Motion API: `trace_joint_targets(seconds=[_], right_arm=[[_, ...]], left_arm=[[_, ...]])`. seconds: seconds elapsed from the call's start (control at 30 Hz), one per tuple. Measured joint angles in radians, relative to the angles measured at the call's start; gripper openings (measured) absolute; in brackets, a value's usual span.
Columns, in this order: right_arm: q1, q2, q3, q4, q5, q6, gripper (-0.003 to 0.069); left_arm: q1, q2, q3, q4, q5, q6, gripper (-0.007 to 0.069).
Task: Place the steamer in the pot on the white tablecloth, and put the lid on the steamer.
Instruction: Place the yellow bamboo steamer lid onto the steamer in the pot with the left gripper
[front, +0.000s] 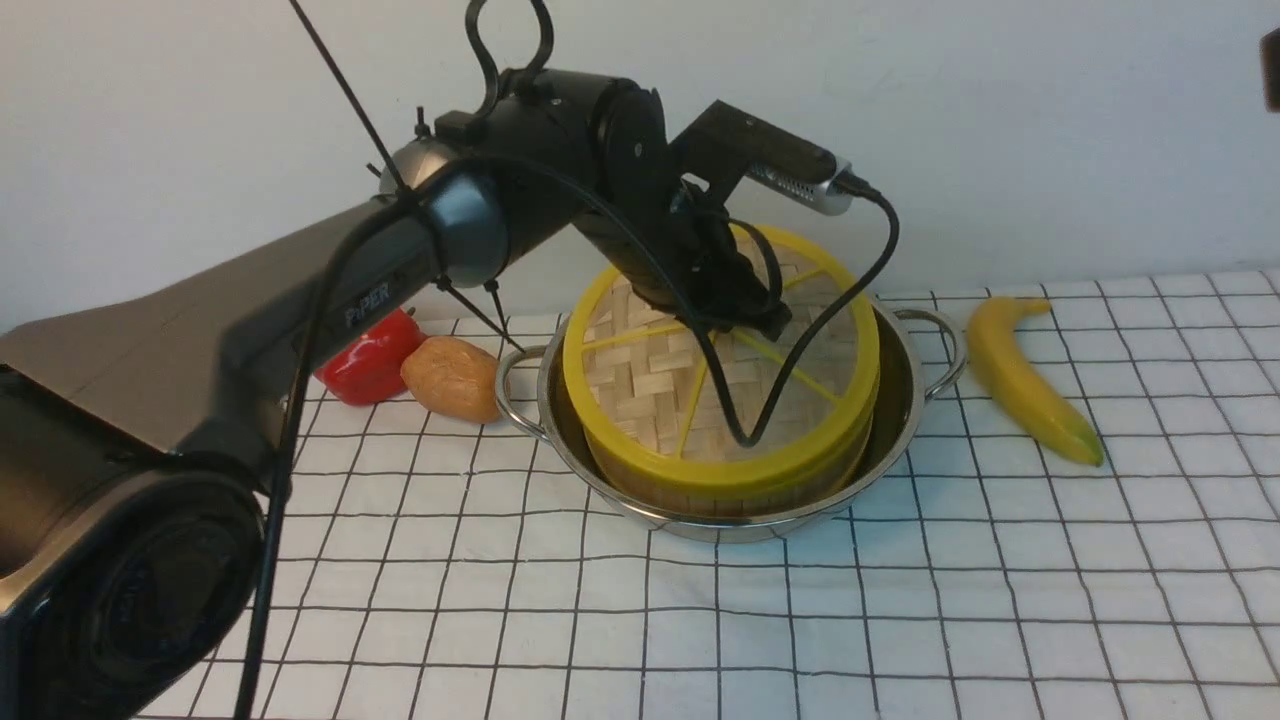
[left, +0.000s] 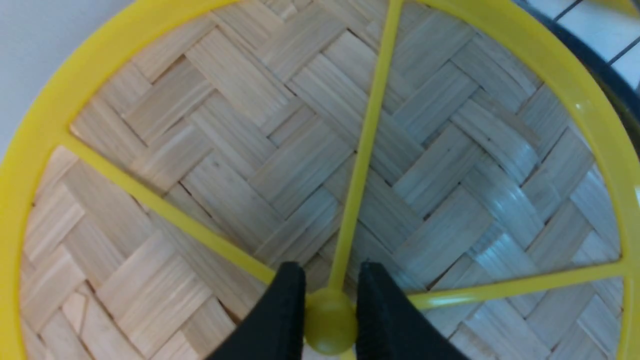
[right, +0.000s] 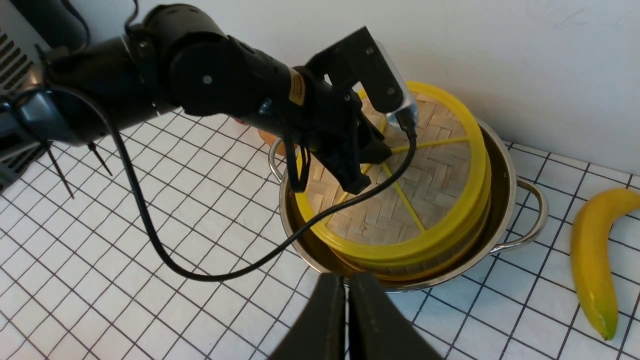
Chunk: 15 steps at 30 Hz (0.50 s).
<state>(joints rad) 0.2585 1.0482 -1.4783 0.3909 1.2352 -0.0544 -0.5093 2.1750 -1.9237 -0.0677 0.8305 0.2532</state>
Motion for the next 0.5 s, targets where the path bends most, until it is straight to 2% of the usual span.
trace_joint_targets(seconds=[0.5], right_arm=[[0.000,0.000,0.000,0.007,0.000,0.000,0.0041]], left_arm=[[0.000,0.023,0.000,-0.031,-0.050,0.019,0.0123]])
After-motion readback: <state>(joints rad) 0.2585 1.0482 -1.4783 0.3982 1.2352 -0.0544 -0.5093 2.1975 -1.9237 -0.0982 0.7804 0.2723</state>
